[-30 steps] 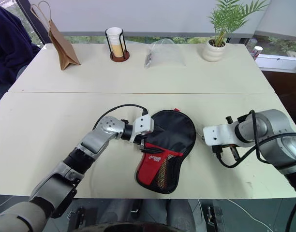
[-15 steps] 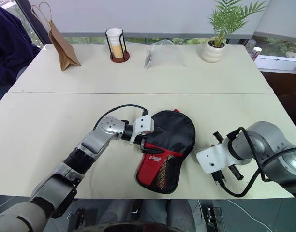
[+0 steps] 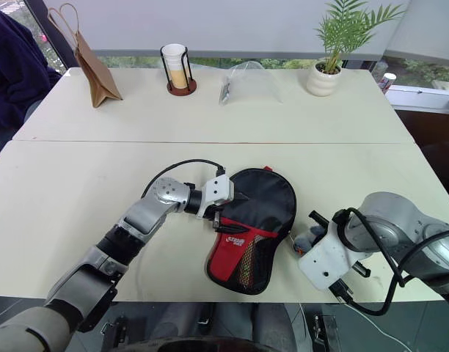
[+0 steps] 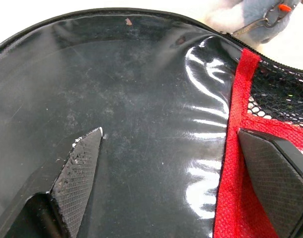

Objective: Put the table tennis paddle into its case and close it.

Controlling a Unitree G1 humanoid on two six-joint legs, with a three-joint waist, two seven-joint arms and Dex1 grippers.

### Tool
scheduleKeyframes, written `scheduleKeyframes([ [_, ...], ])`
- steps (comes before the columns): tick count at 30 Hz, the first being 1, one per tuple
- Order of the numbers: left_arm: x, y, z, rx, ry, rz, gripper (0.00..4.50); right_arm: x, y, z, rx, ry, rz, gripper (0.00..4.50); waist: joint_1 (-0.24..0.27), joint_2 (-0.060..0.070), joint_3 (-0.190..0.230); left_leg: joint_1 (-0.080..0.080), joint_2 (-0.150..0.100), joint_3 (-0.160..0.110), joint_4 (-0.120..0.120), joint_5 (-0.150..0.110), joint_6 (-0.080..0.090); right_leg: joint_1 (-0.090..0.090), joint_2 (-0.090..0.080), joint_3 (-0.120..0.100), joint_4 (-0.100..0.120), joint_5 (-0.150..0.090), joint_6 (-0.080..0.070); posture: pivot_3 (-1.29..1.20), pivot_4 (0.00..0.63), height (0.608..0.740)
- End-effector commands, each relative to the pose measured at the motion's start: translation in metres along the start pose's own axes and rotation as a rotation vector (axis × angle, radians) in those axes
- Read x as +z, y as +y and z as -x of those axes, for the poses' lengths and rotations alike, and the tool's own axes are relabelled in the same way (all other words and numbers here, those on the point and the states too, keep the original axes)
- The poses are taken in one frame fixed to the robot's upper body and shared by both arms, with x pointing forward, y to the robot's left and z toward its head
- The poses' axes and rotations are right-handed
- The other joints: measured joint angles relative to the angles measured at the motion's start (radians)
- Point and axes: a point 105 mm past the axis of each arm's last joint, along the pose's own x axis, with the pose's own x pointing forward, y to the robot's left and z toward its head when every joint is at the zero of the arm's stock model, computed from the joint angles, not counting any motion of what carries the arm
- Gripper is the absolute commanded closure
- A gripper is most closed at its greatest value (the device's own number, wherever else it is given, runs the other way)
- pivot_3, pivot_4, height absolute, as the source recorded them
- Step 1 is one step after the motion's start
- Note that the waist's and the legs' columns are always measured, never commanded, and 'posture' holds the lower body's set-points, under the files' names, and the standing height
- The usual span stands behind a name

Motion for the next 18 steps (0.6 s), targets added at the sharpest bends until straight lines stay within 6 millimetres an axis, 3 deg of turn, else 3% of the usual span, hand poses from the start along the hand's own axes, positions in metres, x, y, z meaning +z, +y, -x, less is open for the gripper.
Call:
scheduleKeyframes([
  [1,-0.036,-0.004,0.002,0.025,0.130,0.087,0.00,0.040,0.007,-0.012,0.048,-0.160,0.143,4.19,0.000,0.000,0.000,0.000,0.000,0.000,0.000,0.000,0.000,0.000,0.000,0.000,0.000,0.000,0.000,0.00,0.150,0.734],
  [13,-0.042,-0.011,0.001,0.019,0.147,0.110,0.00,0.073,0.026,-0.002,0.079,-0.263,0.215,4.19,0.008,0.001,-0.001,0.000,0.000,0.000,0.000,-0.004,0.005,0.001,-0.001,0.000,-0.002,-0.004,0.001,0.00,0.150,0.734],
  [18,-0.039,-0.008,0.000,0.030,0.138,0.109,0.00,0.043,0.000,-0.008,-0.073,-0.136,0.124,4.19,0.002,-0.001,-0.002,0.001,-0.001,0.000,0.001,-0.007,0.003,0.003,-0.002,0.000,-0.002,-0.005,0.001,0.00,0.150,0.734],
])
